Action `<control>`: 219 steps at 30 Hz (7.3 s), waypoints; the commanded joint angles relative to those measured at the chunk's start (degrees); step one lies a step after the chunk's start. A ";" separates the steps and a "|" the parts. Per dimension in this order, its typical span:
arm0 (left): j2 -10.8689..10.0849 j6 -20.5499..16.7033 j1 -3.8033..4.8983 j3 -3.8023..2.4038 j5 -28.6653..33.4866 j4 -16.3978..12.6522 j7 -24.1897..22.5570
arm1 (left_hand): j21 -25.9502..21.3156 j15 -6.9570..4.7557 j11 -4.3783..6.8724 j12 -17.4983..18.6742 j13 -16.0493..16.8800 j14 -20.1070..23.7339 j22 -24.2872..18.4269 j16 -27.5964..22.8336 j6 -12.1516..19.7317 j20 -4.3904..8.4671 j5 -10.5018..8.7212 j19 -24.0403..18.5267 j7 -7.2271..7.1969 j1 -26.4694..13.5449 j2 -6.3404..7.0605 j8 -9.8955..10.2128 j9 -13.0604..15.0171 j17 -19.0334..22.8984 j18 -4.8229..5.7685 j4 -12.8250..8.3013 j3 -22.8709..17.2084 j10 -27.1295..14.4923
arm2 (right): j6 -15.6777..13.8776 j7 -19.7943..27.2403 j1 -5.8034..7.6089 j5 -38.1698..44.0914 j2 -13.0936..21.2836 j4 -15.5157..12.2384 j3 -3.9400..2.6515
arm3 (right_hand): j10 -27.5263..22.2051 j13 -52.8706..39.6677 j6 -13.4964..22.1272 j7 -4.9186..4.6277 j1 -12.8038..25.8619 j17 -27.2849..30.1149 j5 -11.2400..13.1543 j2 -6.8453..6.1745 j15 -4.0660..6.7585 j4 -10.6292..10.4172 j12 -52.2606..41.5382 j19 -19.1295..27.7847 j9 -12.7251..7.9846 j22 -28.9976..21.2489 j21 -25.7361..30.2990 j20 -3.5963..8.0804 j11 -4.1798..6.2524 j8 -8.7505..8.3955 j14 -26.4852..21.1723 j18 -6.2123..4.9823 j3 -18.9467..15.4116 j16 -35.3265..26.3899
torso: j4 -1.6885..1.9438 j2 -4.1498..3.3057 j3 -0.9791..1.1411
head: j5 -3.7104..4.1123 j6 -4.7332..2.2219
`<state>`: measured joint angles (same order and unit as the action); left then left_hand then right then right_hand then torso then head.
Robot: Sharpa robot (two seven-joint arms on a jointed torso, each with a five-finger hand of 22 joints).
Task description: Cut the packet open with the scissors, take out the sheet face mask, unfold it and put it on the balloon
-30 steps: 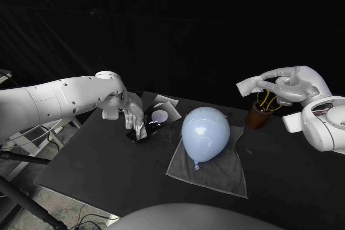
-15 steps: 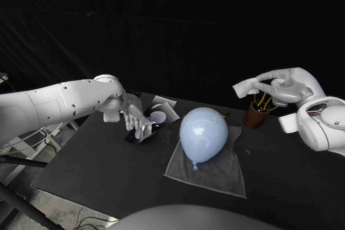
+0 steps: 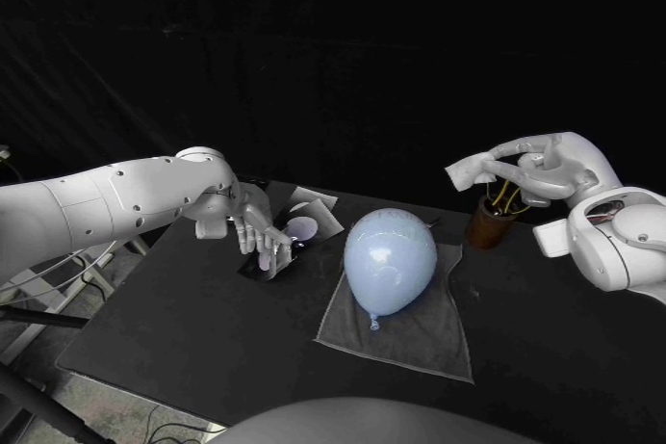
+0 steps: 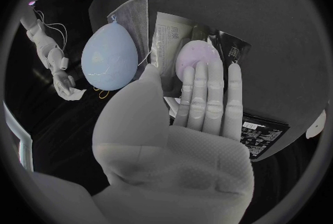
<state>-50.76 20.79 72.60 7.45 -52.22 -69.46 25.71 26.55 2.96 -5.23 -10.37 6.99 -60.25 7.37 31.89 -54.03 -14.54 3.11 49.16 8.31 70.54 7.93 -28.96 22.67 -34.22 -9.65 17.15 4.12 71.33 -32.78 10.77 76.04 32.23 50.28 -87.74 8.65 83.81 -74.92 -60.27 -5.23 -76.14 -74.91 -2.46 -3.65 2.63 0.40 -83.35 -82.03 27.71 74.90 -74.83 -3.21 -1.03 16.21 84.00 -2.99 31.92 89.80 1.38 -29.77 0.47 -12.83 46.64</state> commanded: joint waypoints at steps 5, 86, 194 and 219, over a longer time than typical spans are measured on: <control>-0.13 -1.48 0.00 -0.06 1.44 0.14 -1.25 | -0.74 0.11 -0.24 -0.54 0.13 0.79 -0.39 0.52 0.44 0.14 -0.32 0.58 0.33 -1.19 2.22 -0.43 0.08 0.03 -0.81 0.00 2.64 -0.84 | 0.46 0.01 -0.02 0.67 0.01 0.12 -0.02 | 2.45 -10.53 -0.29 0.04 -0.20 -15.09 -0.34 0.43 0.25 0.19 -0.12 0.26 0.09 4.86 0.07 -0.03 0.29 0.20 6.00 -0.70 0.19 0.20 | 0.01 -0.04 -0.01 | 0.40 -0.10; 35.01 -20.71 3.15 -3.04 -3.94 28.63 -28.81 | 40.49 -2.21 0.31 -20.26 8.00 -21.38 34.87 45.07 7.75 8.46 -0.33 16.93 0.39 13.31 2.73 1.69 -5.27 -29.42 1.48 -0.82 -13.53 -16.29 | -6.06 1.93 3.71 1.79 -0.55 -0.75 -0.24 | 2.50 -10.60 0.00 -0.01 -0.07 -15.09 -0.34 0.52 0.21 0.55 -0.19 0.10 0.34 5.09 -0.18 -0.07 0.25 0.71 6.00 -0.63 0.29 0.20 | -2.62 -4.18 1.28 | 17.01 -8.50; 42.21 -14.50 5.75 -1.49 -14.01 36.18 -20.39 | 56.73 -5.62 4.19 -47.80 23.82 -26.51 64.26 54.35 -0.61 11.41 -0.37 29.46 -2.77 14.27 2.55 -2.17 -0.78 -39.71 5.90 -10.20 -42.95 -17.70 | -7.52 1.38 9.43 2.69 -1.74 -7.09 -0.86 | 2.62 -10.75 0.17 -0.02 0.09 -15.09 -0.33 0.47 0.20 0.86 -0.38 -0.03 0.52 5.27 -0.39 -0.10 0.24 1.14 6.00 -0.58 0.34 0.20 | -7.71 -16.87 2.96 | 14.13 -16.56; 34.54 -15.11 8.83 -4.24 -0.28 29.09 -20.17 | 56.92 -5.74 4.39 -48.75 24.10 -26.28 64.73 54.30 -0.32 11.50 -0.25 29.54 -2.85 7.81 2.77 -2.97 1.44 -38.25 5.94 -15.60 -49.65 -17.70 | -7.39 1.54 9.09 2.26 -1.12 -5.01 -0.83 | 2.62 -10.75 0.17 -0.02 0.09 -15.09 -0.33 0.47 0.20 0.86 -0.38 -0.03 0.52 5.27 -0.39 -0.10 0.24 1.14 6.00 -0.58 0.34 0.20 | -5.56 -14.60 2.22 | 15.34 -16.17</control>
<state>-16.06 4.94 81.21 3.31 -55.69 -39.84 5.25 83.21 -2.44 -1.06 -58.80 31.07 -83.94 72.01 86.30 -54.11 -3.47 2.76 78.62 5.54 78.69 10.88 -31.64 24.01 -72.53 -4.35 1.49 -45.23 53.48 -40.15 11.90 85.16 34.20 49.12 -92.87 7.88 83.79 -74.93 -59.77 -5.30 -76.14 -74.95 -2.65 -3.65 2.44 1.04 -83.48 -82.03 28.12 74.92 -74.83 -3.21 -1.03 17.04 83.81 -2.95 32.25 89.80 -4.59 -44.76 2.89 2.29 30.48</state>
